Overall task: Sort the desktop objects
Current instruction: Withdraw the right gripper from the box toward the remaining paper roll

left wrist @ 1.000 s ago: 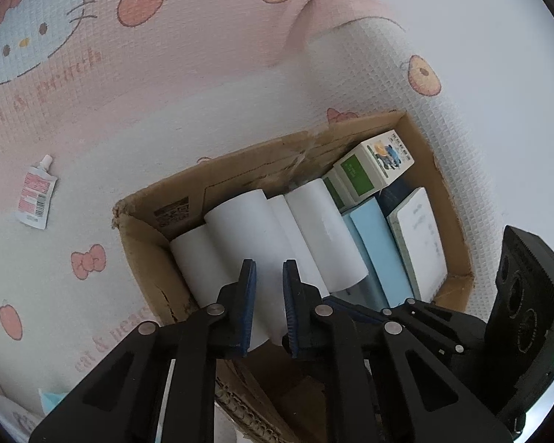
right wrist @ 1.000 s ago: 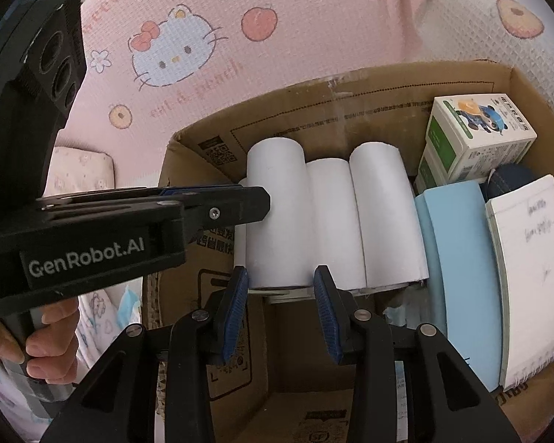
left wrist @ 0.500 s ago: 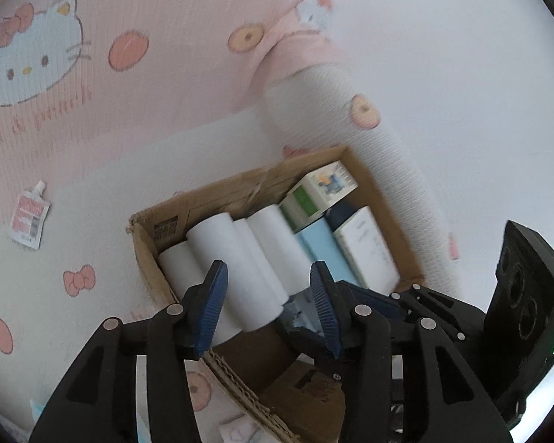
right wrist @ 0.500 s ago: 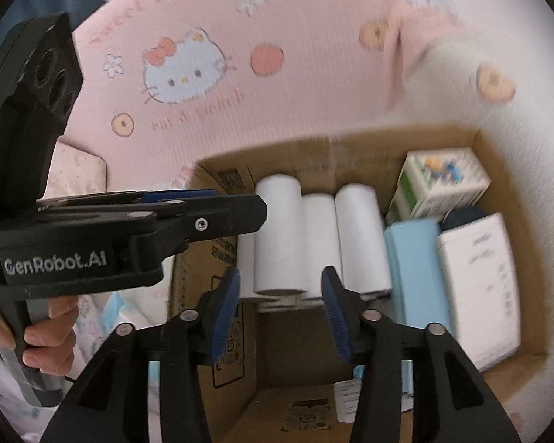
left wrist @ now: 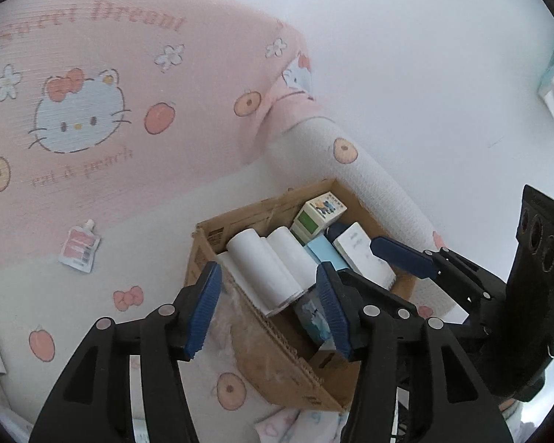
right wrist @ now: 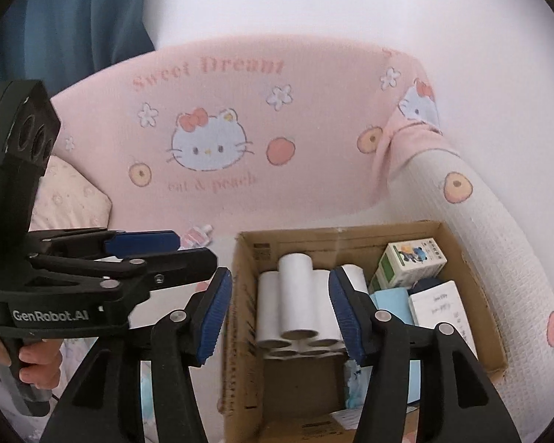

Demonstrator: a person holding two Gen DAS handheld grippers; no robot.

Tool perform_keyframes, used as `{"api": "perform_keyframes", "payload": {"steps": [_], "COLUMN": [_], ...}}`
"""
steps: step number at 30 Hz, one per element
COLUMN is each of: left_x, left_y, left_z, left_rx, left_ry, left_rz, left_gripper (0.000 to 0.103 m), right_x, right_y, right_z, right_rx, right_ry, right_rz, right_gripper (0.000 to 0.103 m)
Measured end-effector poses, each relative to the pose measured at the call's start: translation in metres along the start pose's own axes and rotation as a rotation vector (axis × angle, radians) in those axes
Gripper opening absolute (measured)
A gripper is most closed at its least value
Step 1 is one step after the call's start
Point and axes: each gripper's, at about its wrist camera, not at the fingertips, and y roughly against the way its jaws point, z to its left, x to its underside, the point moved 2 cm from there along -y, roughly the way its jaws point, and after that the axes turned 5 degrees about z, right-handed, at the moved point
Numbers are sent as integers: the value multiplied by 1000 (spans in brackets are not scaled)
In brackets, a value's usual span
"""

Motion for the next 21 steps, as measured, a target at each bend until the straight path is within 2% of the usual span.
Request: {"api": "perform_keyframes", "payload": {"steps": [6,10,13,16,21], "left_x": [21,41,58,70,89], "left_y": [24,31,34,40,54], "left_z": [18,33,41,46,58], "left_rx": [3,-44,-75,-119,-191], "left_ry": [26,55,76,53,-7], "left_rz": [-24,-16,-14,-15,-20], "left_gripper": [62,63,63,63,63], "right_x": [3,12,22,33,48], "right_y": [9,7,1,-5,-14], "right_z": [18,30,41,48,63], "right_rx": [-9,-4,-36,-102,-111], "right_ry": [9,27,2,-61,-95], "right_rz": [-10,2,5,10,32], "right_gripper": [58,60,60,60,60]}}
